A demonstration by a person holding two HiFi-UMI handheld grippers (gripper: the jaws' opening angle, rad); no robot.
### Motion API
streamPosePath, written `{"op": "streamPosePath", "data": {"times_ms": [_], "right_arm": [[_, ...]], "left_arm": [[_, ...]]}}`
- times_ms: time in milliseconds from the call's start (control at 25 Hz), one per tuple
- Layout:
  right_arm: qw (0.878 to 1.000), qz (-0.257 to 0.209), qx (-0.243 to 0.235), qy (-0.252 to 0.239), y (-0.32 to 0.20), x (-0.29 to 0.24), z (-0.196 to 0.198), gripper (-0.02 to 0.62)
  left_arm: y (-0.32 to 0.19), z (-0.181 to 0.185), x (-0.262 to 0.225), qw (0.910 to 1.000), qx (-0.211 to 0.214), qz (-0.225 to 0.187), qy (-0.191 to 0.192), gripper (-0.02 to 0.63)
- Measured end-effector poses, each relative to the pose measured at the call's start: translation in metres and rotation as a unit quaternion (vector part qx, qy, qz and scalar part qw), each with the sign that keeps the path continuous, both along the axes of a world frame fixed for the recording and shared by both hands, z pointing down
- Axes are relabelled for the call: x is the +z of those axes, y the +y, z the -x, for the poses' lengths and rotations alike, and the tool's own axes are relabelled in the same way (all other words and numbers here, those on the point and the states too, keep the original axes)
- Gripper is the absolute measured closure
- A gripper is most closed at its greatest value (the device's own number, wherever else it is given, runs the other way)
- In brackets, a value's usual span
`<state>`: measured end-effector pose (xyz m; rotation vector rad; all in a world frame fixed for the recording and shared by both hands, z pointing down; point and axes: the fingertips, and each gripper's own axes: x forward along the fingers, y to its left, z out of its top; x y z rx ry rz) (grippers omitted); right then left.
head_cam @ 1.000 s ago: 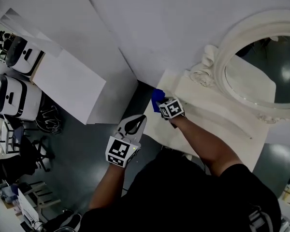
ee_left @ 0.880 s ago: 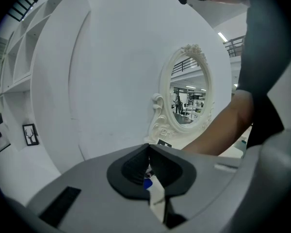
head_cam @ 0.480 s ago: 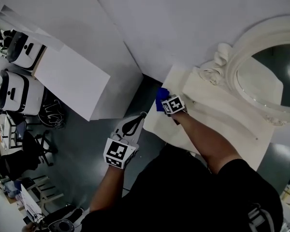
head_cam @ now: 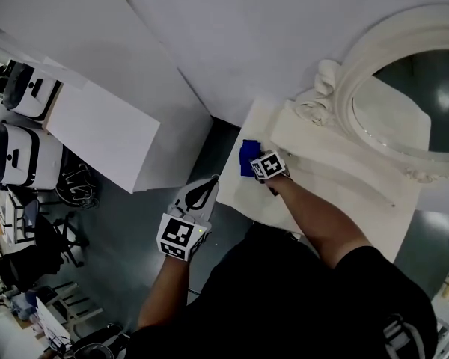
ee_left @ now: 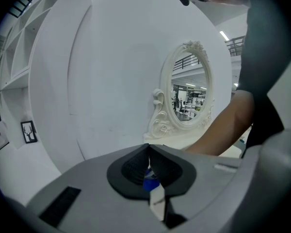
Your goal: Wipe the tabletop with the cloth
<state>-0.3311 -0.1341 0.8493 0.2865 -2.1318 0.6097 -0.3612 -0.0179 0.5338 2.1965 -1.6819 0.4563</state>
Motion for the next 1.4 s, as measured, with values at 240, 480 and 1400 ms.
{"op": "streamPosePath", "data": {"times_ms": [240, 480, 1400], "right_arm": [[1.0, -0.003, 0.011, 0.014, -0.005, 0.001, -0.049, 0.554], [0.999, -0.005, 0.036, 0.025, -0.007, 0.001, -0.111, 0.552], [0.96, -0.017, 0.268, 0.082, -0.039, -0.001, -0.458, 0.552]], "left_arm": [[-0.012, -0.028, -0.005, 0.9997, 0.025, -0.004, -0.003, 0.592], [-0.029, -0.067, -0.013, 0.998, 0.063, -0.001, -0.003, 0.592], [-0.097, -0.287, -0.022, 0.9636, 0.267, -0.011, 0.003, 0.592]]}}
